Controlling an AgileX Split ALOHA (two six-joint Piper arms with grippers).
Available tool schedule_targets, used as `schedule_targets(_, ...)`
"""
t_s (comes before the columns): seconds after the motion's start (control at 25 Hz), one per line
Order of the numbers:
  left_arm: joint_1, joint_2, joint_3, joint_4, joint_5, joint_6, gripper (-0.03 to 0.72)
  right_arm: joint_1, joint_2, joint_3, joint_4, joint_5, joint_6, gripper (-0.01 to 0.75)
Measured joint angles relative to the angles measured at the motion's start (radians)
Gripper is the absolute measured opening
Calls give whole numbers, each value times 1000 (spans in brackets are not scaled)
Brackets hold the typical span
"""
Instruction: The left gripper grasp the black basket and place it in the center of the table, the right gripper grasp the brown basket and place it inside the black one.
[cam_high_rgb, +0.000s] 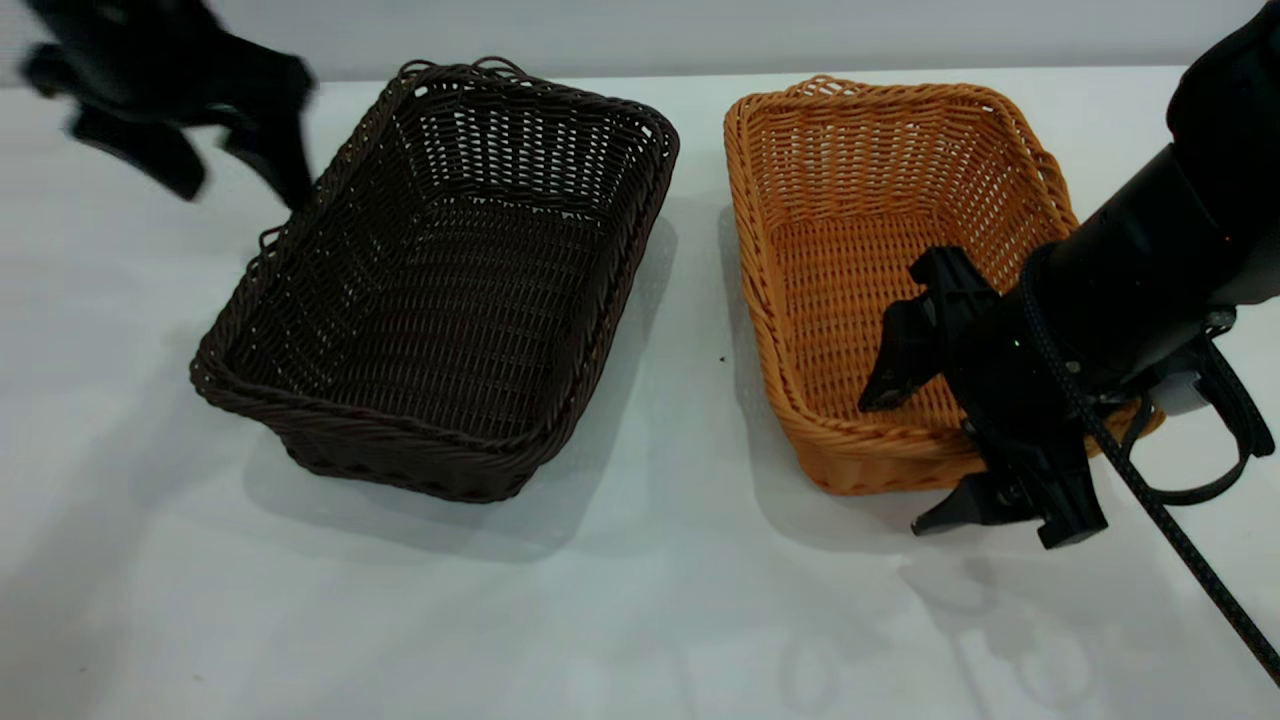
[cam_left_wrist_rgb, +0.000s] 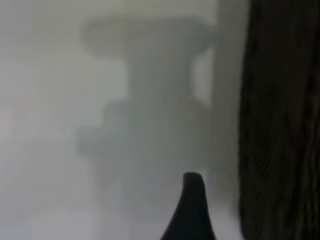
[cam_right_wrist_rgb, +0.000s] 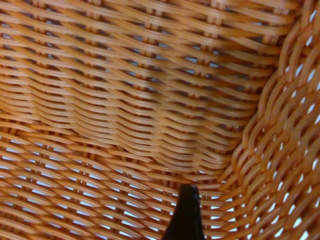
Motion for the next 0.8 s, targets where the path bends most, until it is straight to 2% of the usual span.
schedule_targets(0.16,-41,113,-65,0,-11,2,561,0,0,0,0,-9,1,580)
schedule_targets(0.24,-44,157,-78,0,-23,2,535,0,0,0,0,-12,0,552)
schedule_targets(0.32,-44,192,-82,3,-28,2,486,0,0,0,0,-15,0,494)
schedule_targets(0.4,-44,208,-83,15,-28,2,407,0,0,0,0,-17,-1,399)
schedule_targets(0.52,-44,210,-86,56,-28,2,223,-2,0,0,6,-20,-2,198)
schedule_targets(0.6,-44,210,-88,80,-28,-7,110,-16,-1,-1,14,-23,-5,95)
schedule_targets(0.64,-44,210,-88,94,-30,-8,82,-23,-3,-1,15,-18,-14,78)
schedule_targets(0.8,-44,209,-91,176,-25,-5,78,-83,-27,-1,4,0,-94,76)
